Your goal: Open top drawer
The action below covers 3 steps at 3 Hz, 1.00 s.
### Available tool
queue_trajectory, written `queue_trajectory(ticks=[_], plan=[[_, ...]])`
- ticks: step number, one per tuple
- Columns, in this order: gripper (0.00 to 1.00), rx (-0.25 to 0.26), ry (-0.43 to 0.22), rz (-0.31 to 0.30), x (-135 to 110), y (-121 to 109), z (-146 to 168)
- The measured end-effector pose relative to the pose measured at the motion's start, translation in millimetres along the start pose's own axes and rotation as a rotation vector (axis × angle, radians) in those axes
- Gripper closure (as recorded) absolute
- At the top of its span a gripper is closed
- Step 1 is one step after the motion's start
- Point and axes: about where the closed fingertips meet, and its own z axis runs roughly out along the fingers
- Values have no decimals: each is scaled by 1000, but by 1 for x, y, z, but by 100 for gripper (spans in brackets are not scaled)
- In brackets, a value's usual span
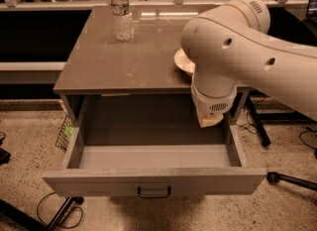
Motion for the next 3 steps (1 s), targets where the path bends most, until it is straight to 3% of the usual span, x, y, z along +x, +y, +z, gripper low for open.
queue_trajectory(ticks=[1,2,3], plan=[[100,18,-119,27,27,-7,40],[100,75,-264,37,32,-23,80],[100,96,-342,23,26,-31,113]])
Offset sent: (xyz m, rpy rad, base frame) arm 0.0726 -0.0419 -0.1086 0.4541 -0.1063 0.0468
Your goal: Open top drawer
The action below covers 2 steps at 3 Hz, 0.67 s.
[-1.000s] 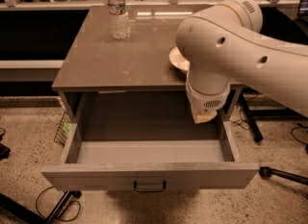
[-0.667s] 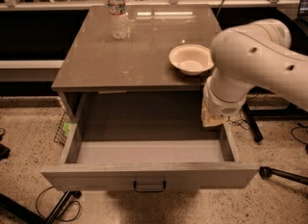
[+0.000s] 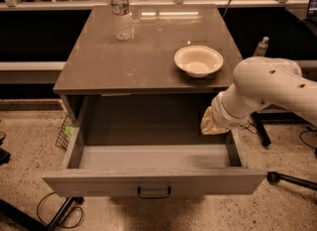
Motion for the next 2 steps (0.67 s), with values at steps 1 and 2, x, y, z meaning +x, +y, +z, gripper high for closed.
queue_trajectory(ticks=[1,2], plan=[[100,-20,-36,-8,2,6,34],[100,-22,-68,28,2,24,50]])
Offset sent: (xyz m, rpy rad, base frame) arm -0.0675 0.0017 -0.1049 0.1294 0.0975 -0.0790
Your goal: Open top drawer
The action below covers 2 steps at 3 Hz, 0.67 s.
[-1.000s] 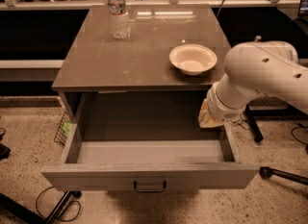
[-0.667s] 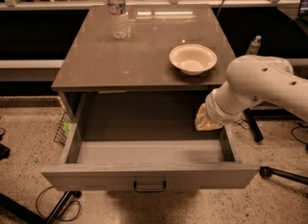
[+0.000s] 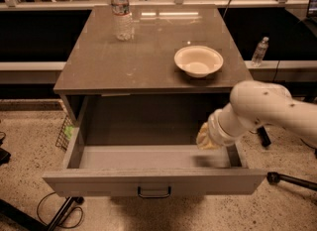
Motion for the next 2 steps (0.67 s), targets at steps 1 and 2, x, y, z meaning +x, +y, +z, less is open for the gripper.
queue_trajectory(ticks=[1,2], plan=[[100,-42,-1,110,7,46,13],[100,-73,-1,231,7,81,20]])
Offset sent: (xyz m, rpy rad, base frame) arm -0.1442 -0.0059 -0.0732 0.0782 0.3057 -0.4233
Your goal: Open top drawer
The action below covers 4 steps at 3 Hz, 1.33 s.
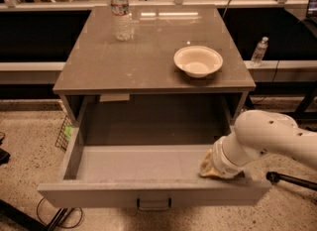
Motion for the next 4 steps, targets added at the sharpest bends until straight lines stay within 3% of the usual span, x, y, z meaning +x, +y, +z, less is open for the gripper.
queue_trajectory(ticks=[1,2,3,4], plan=[[100,0,0,0,0,-1,0],[100,-33,24,51,-5,34,2],[85,-62,50,92,-1,61,6],[61,-62,50,92,-1,61,6]])
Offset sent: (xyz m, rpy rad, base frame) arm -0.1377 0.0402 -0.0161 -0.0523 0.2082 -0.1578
